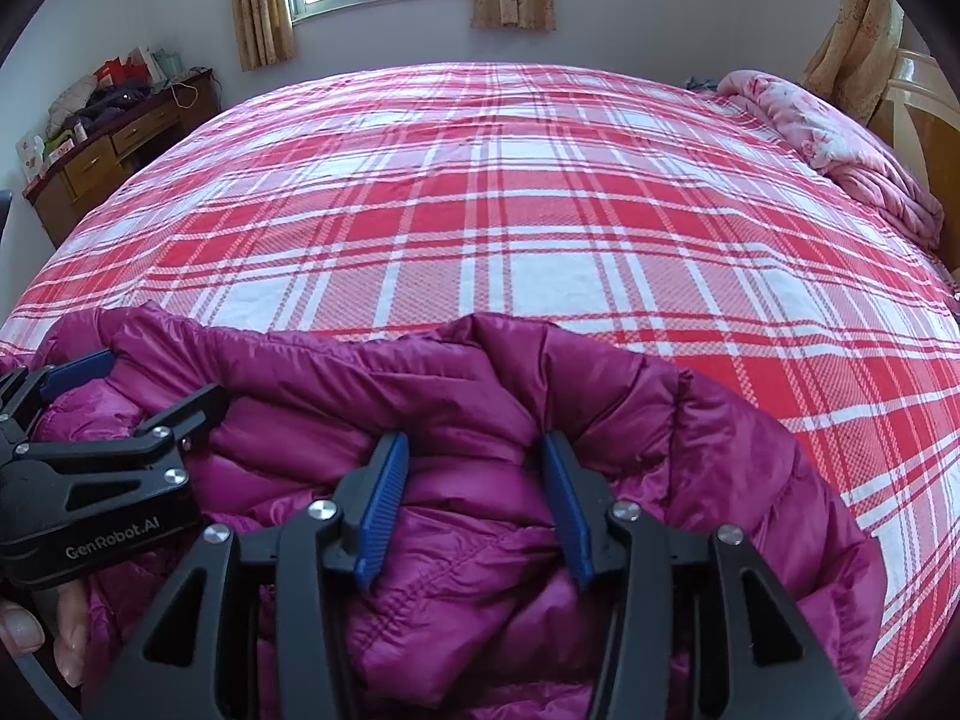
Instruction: Fold large clothes
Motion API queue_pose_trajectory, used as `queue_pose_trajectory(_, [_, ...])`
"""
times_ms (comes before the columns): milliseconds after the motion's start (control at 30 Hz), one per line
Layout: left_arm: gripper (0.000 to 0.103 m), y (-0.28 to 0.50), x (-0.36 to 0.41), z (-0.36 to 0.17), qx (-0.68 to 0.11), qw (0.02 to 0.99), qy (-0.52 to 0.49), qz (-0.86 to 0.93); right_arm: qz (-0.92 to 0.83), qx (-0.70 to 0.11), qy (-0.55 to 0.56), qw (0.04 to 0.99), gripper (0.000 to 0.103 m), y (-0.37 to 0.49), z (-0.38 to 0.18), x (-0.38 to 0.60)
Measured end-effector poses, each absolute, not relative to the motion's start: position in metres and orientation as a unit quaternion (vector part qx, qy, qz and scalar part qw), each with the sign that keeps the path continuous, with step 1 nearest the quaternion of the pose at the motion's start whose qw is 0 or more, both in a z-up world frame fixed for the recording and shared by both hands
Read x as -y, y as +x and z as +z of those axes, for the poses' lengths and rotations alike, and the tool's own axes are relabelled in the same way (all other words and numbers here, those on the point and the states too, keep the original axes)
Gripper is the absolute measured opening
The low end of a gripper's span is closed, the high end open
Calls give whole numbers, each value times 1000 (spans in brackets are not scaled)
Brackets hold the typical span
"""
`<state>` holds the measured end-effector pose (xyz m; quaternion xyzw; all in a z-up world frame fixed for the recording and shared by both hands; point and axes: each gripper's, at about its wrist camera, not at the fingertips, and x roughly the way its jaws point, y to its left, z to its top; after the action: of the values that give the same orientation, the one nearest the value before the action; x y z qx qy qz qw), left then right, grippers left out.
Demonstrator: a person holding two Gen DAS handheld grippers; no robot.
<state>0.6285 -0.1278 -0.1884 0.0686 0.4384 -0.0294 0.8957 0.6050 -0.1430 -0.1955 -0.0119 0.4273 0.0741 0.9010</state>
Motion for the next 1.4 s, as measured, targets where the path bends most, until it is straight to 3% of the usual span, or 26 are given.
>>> queue_pose_trajectory(1400, [99,628,136,-188,-434,895,101,-14,67,-432,-22,899,53,608,-195,142])
